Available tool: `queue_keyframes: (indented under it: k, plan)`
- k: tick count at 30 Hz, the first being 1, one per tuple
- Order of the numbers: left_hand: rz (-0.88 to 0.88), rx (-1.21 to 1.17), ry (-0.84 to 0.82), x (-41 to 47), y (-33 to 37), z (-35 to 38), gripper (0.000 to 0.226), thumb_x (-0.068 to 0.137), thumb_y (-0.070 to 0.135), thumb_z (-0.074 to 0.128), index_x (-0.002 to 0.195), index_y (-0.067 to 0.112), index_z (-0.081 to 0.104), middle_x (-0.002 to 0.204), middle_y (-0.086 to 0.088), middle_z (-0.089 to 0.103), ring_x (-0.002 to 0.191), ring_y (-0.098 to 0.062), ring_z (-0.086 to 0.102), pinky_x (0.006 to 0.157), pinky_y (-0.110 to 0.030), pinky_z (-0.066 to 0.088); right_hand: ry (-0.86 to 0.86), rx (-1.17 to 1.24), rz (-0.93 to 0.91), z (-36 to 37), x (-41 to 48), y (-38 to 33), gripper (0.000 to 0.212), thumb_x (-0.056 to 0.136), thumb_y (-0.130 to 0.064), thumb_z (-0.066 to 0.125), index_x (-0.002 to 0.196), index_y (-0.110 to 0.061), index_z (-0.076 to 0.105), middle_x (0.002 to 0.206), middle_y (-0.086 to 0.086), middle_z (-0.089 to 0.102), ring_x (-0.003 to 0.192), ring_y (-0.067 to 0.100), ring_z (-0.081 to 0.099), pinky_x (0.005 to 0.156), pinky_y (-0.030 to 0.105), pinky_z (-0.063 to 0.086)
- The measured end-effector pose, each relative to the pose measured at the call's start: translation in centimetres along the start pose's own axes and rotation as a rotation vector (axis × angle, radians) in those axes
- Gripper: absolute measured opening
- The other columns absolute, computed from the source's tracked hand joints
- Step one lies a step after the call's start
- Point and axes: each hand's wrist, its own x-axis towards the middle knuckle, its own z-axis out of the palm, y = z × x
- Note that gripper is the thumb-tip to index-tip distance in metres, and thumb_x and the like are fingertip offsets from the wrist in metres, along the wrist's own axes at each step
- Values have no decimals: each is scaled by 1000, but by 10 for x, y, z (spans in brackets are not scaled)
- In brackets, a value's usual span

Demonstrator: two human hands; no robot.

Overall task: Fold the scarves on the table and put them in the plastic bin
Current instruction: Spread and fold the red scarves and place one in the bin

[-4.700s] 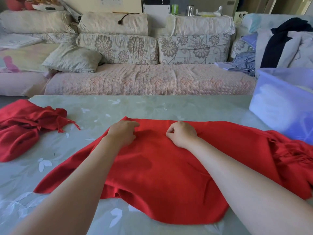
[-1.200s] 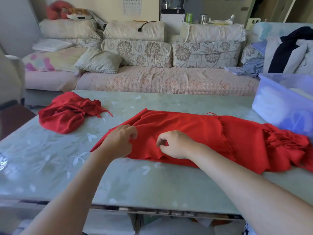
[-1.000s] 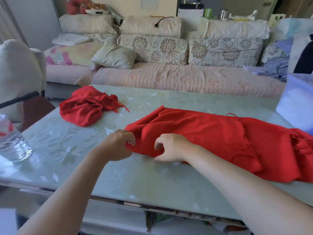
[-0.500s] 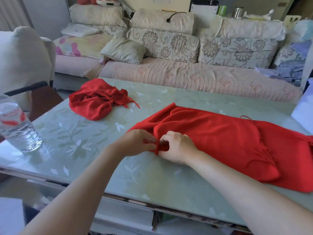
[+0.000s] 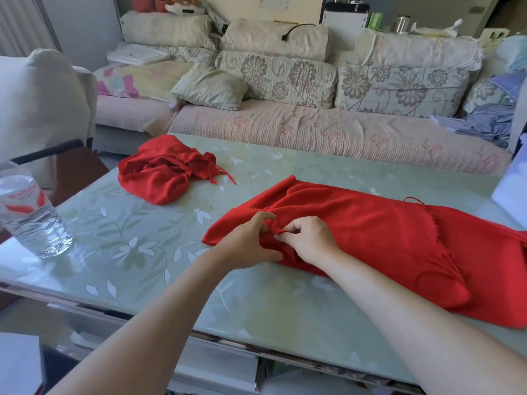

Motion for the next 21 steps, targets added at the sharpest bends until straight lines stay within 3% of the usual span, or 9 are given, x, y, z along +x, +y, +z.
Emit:
queue_keyframes:
  k: [3,6,7,9,11,13,17,21]
  plan:
    - [45,158,194,5,4,15,68,67,38,83,123,23,46,107,11,57,97,-14,56,75,-32,48,46,103,48,-3,1,0,44,79,-46,80,63,-7,66,52,-8,57,49,7,45,55,30,37]
    - [132,314,338,13,-2,13,25,77,19,68,99,18,55,96,2,65,88,-26,62,63,-36,47,12,163,54,-6,0,4,36,74,-42,85,62,-17,63,54,-15,59,50,-1,49,55,23,40]
    - [148,326,348,15,-5,8,20,76,12,63,95,18,57,93,0,65,85,-28,62,62,-35,46,-20,157,43,-6,-1,7,33,71,-41,88,63,-19,64,60,-14,64,55,0,55,58,24,44]
    - [161,338,350,17,-13,-4,28,72,1,58,93,18,62,93,-2,64,84,-30,61,62,-33,46,-55,24,-20,-7,-2,13,30,64,-39,89,64,-23,64,78,-12,71,75,9,65,72,33,53]
    - [149,367,421,17,-21,-20,29,70,0,53,89,19,64,90,-2,61,85,-29,60,59,-31,42,-49,-191,-138,-6,-4,18,23,64,-36,85,71,-32,64,101,-14,68,99,15,60,92,37,47]
    - [163,422,560,14,-27,-37,26,70,7,47,83,21,65,85,0,60,84,-28,58,57,-30,41,-85,-264,-184,-4,-6,19,28,70,-29,78,93,-38,65,117,-12,59,112,18,52,101,36,41]
    - [164,528,785,4,-44,-66,31,63,1,43,76,19,66,81,1,60,79,-29,52,53,-31,39,-176,-357,-198,-1,-8,17,39,76,-28,66,113,-40,62,123,-11,56,116,17,48,104,36,38]
    - [109,621,651,-1,-63,-76,38,62,-11,58,78,20,71,83,1,60,78,-28,51,59,-32,39,-188,-373,-212,-3,-10,16,30,79,-27,64,107,-38,67,123,-14,55,114,16,47,103,35,39]
